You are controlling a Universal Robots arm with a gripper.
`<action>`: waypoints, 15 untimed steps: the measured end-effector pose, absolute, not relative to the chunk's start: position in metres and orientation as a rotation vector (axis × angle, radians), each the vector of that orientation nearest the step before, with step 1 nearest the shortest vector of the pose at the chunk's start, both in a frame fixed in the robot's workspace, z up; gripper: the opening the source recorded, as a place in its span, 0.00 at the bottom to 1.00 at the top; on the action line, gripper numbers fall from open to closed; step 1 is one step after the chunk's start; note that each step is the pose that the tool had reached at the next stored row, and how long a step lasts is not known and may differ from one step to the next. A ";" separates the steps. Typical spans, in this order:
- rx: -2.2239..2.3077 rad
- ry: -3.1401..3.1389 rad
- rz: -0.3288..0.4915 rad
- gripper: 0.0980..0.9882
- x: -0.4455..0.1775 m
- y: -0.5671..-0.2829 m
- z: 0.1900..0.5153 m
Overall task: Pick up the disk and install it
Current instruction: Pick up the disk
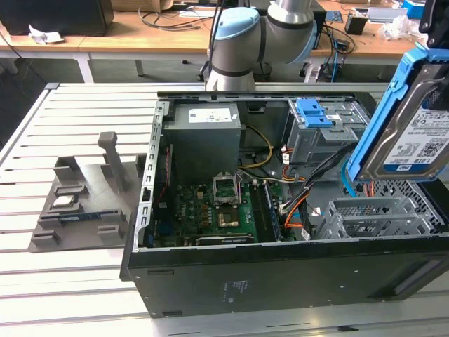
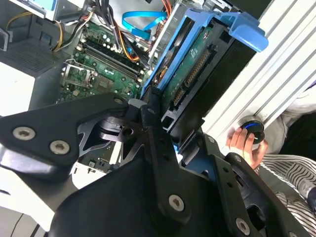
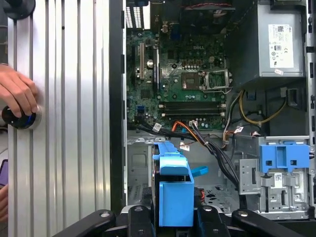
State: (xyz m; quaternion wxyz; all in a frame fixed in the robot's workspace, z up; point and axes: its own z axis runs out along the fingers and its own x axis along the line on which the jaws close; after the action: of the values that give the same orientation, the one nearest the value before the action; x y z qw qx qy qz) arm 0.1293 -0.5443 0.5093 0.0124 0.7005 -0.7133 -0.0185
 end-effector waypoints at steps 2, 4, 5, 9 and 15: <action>2.183 -2.224 -0.058 0.30 0.130 -0.547 0.506; 2.183 -2.224 -0.058 0.30 0.130 -0.548 0.503; 2.183 -2.224 -0.058 0.30 0.131 -0.549 0.500; 2.183 -2.224 -0.058 0.30 0.131 -0.551 0.495; 2.183 -2.223 -0.058 0.30 0.131 -0.554 0.487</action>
State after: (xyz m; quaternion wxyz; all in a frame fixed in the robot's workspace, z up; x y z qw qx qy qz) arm 0.1313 -0.5536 0.4866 0.0125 0.7005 -0.7133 -0.0185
